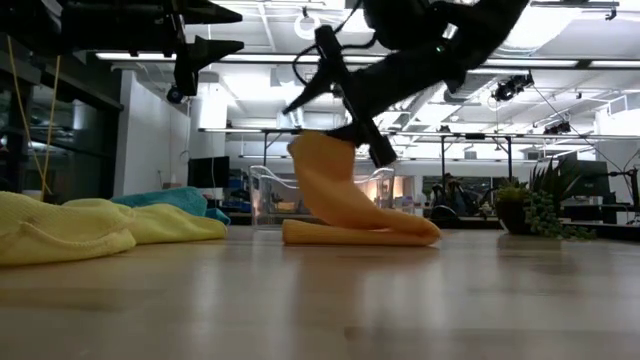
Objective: Fold microfiber towels
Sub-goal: Fold the orange microfiber towel
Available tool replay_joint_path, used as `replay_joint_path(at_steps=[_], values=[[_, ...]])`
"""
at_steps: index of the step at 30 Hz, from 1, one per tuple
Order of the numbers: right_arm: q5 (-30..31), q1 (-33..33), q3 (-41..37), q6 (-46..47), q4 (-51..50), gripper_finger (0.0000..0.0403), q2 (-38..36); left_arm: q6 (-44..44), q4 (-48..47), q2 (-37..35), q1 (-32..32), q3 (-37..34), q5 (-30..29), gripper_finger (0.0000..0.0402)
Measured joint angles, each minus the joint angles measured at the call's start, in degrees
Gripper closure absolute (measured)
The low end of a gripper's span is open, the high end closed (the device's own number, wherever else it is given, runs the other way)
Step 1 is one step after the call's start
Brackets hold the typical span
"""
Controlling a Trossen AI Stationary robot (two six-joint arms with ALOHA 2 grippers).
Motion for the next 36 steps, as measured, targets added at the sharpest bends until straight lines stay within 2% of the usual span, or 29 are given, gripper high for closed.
replay_joint_path(at_steps=[5, 8, 11, 13, 15, 20, 23, 27, 29, 32, 36], values=[[-4.3, -1.0, 6.0, -3.0, -8.9, 0.019, 0.0, 0.0, 0.0, 0.0, 0.0, 0.0, 0.0, 0.022], [-4.1, -1.1, 10.9, -7.4, -21.7, 0.019, -0.1, 0.0, 0.0, 0.0, 0.0, 0.0, 0.0, 0.022], [0.0, -1.0, 14.6, -10.7, -35.8, 0.019, -0.1, 0.0, 0.0, 0.0, 0.0, 0.0, 0.0, 0.022], [1.5, -1.0, 15.6, -10.9, -38.8, 0.019, -0.1, 0.0, 0.0, 0.0, 0.0, 0.0, 0.0, 0.022], [1.2, -1.0, 16.0, -10.9, -37.6, 0.019, -0.1, 0.0, 0.0, 0.0, 0.0, 0.0, 0.0, 0.022], [1.0, -1.5, 16.0, -16.0, -36.0, 0.019, -0.4, 0.0, 0.0, 0.0, 0.0, 0.0, 0.0, 0.022], [2.9, -2.1, 16.0, -19.0, -43.3, 0.019, -1.9, 0.0, -0.1, 0.0, 0.0, 0.0, 0.0, 0.022], [6.7, -2.3, 15.9, -24.1, -58.0, 0.019, -3.7, 0.0, -0.4, 0.0, 0.0, 0.0, 0.0, 0.022], [6.8, -2.2, 15.0, -26.4, -63.0, 0.0192, -4.5, -0.1, -0.5, 0.0, 0.0, 0.0, 0.0, 0.022], [5.1, -2.1, 10.2, -27.9, -65.4, 0.0199, -6.7, -0.5, -0.6, 0.0, 0.0, 0.0, 0.0, 0.022], [3.4, -1.8, 0.0, -24.8, -61.5, 0.0219, -13.3, -1.9, -1.4, 0.0, -0.1, 0.0, 1.5, 0.022]])
